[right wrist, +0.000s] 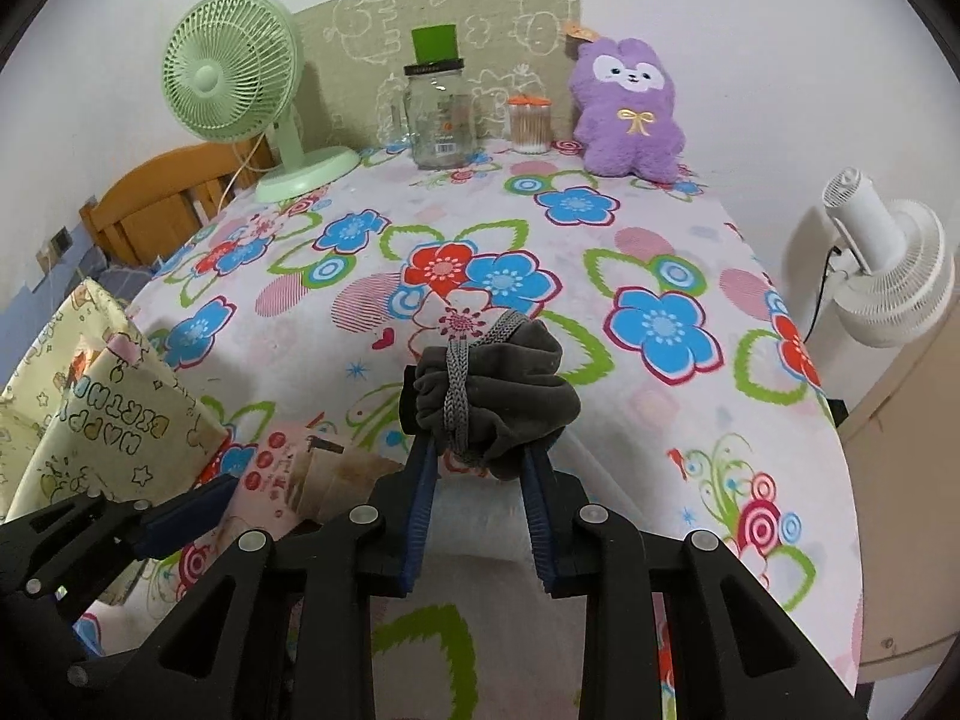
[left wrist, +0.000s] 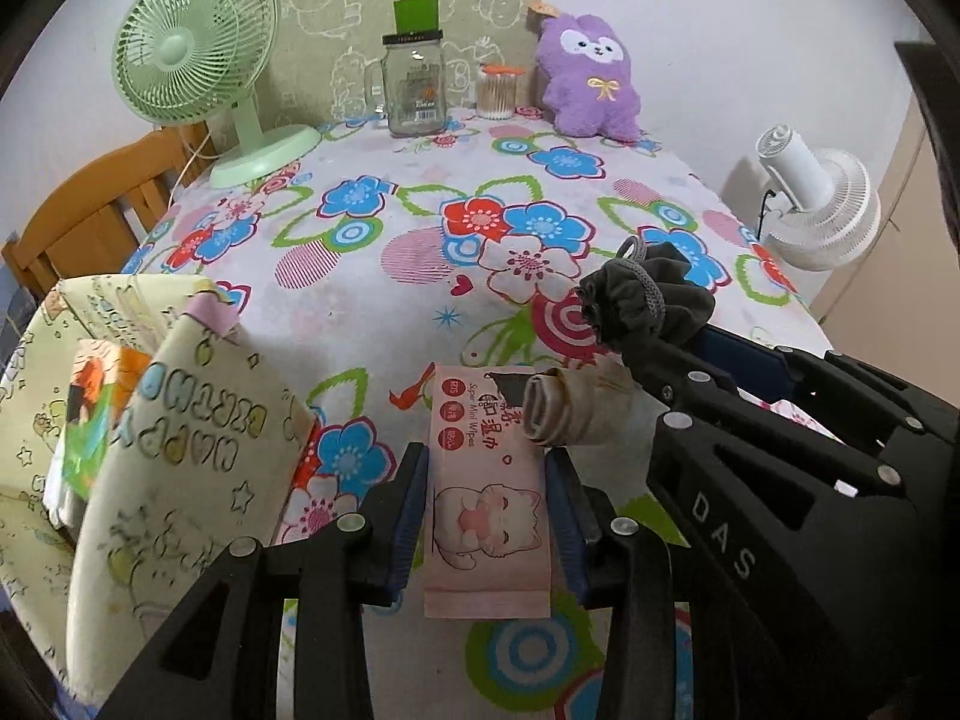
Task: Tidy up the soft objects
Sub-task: 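Carry the pink wipes pack with the left tool while the right tool carries the glove to the box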
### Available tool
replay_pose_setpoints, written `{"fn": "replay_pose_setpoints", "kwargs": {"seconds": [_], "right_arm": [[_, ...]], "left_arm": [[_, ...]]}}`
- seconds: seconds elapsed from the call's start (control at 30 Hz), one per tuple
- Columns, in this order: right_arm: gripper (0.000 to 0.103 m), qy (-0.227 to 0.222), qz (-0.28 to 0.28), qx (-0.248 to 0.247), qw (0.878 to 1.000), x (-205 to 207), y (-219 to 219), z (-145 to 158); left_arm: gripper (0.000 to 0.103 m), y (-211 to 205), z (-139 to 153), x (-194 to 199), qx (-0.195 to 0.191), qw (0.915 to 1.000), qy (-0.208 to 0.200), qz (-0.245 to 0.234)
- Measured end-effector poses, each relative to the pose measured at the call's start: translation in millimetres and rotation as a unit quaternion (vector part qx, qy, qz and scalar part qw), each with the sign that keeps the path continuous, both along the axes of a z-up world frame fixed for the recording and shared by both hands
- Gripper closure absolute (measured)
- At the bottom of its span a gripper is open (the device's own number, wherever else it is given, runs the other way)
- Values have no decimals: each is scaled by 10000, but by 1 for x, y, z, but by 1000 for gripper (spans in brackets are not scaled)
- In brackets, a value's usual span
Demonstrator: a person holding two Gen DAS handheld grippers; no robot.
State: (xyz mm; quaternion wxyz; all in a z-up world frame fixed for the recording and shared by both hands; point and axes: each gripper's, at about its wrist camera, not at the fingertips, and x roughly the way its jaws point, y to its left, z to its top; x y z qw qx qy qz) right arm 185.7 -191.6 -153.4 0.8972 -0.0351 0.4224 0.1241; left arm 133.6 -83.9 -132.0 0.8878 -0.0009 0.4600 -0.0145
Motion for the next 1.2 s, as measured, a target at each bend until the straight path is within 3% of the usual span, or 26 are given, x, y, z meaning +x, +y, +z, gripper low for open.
{"fn": "replay_pose_setpoints", "kwargs": {"seconds": [1.2], "right_arm": [[72, -922, -424, 36, 9948, -107, 2, 93]], "left_arm": [[63, 5, 81, -79, 33, 9927, -1055, -591]]}}
